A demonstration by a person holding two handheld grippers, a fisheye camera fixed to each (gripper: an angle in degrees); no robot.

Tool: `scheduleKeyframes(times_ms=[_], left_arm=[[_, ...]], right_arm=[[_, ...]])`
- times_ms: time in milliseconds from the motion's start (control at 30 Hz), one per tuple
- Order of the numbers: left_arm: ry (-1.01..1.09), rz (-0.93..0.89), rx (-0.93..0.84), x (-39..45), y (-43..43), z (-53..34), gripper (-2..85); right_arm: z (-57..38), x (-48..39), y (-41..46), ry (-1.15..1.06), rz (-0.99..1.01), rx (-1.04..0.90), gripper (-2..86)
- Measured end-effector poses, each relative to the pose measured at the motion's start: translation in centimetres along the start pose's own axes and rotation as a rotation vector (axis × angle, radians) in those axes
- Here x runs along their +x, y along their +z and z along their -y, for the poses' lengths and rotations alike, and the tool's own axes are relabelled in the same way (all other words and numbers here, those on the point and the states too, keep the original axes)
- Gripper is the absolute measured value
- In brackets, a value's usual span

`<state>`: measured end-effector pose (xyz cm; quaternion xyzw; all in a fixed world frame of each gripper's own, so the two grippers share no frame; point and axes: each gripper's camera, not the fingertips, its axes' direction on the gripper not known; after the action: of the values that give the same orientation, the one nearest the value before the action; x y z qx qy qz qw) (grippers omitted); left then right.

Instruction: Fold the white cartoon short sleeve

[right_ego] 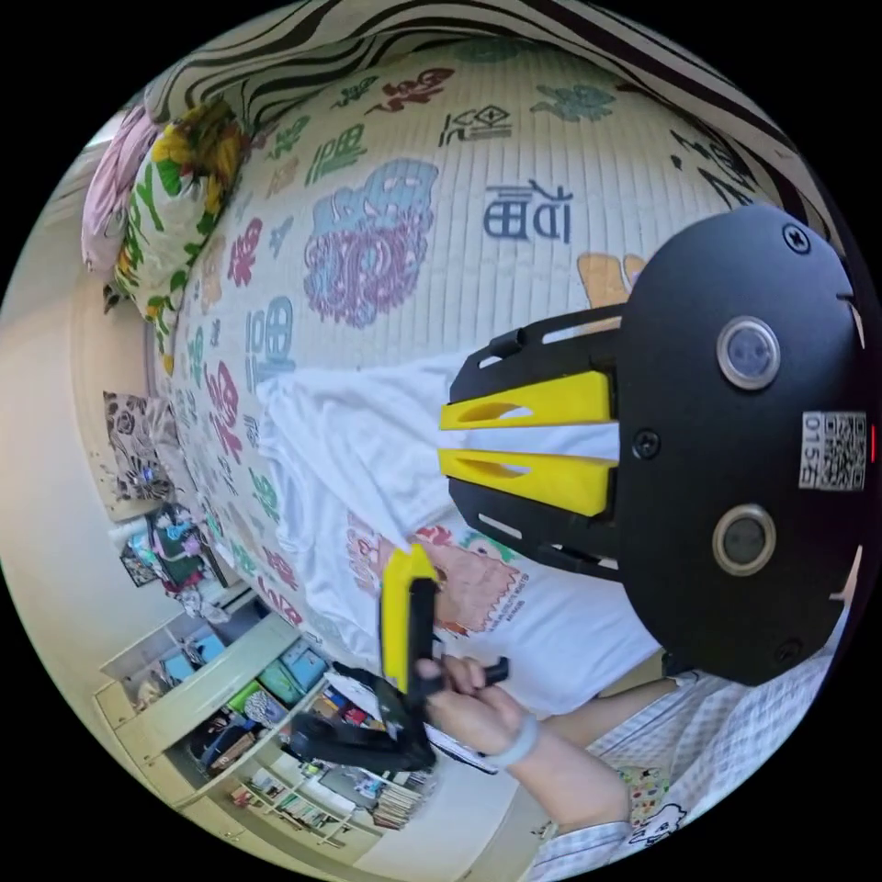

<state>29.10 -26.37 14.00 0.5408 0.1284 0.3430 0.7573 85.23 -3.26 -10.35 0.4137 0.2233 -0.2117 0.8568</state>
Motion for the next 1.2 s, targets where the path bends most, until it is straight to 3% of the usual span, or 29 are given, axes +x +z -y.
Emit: scheduleKeyframes(times_ms=[167, 400, 500, 667, 767, 867, 1033, 1133, 1200], left_arm=[[-0.003, -0.041, 0.0, 2.7, 2.0, 0.5, 9.9], [-0.194, 0.331, 0.121, -4.1, -3.7, -1.8, 7.5], [-0.262, 0.241, 0.182, -6.0, -6.6, -2.9, 8.2], [-0.107, 0.065, 0.145, -2.3, -5.1, -3.1, 8.9], [-0.087, 0.102, 0.065, -1.3, -2.3, -2.8, 8.3], [-0.12, 0.101, -0.008, -2.5, -1.0, -3.4, 7.5], [-0.099, 0.082, 0.093, -3.4, -5.2, -4.2, 7.9], [-0.111, 0.105, 0.1, -4.0, -5.4, -4.4, 8.1], [-0.124, 0.105, 0.083, -4.4, -4.6, -4.7, 8.2]], right_arm=[[2.1, 1.7, 0.9, 0.024, -0.002, -0.098, 5.1], [3.9, 0.2, 1.2, -0.011, -0.068, -0.123, 4.0], [4.8, -0.3, 0.6, 0.01, -0.032, -0.081, 3.8], [6.3, -3.0, 0.1, -0.059, 0.003, -0.055, 3.7], [6.8, -5.6, 1.2, -0.151, 0.059, -0.101, 2.7], [7.0, -6.7, 3.5, -0.189, -0.015, -0.226, 0.0], [10.4, -5.0, 0.4, -0.114, 0.098, -0.088, -0.1], [16.4, -4.8, -1.2, -0.129, 0.053, 0.05, 1.2], [21.0, -5.1, 0.0, -0.13, 0.026, 0.03, 2.3]])
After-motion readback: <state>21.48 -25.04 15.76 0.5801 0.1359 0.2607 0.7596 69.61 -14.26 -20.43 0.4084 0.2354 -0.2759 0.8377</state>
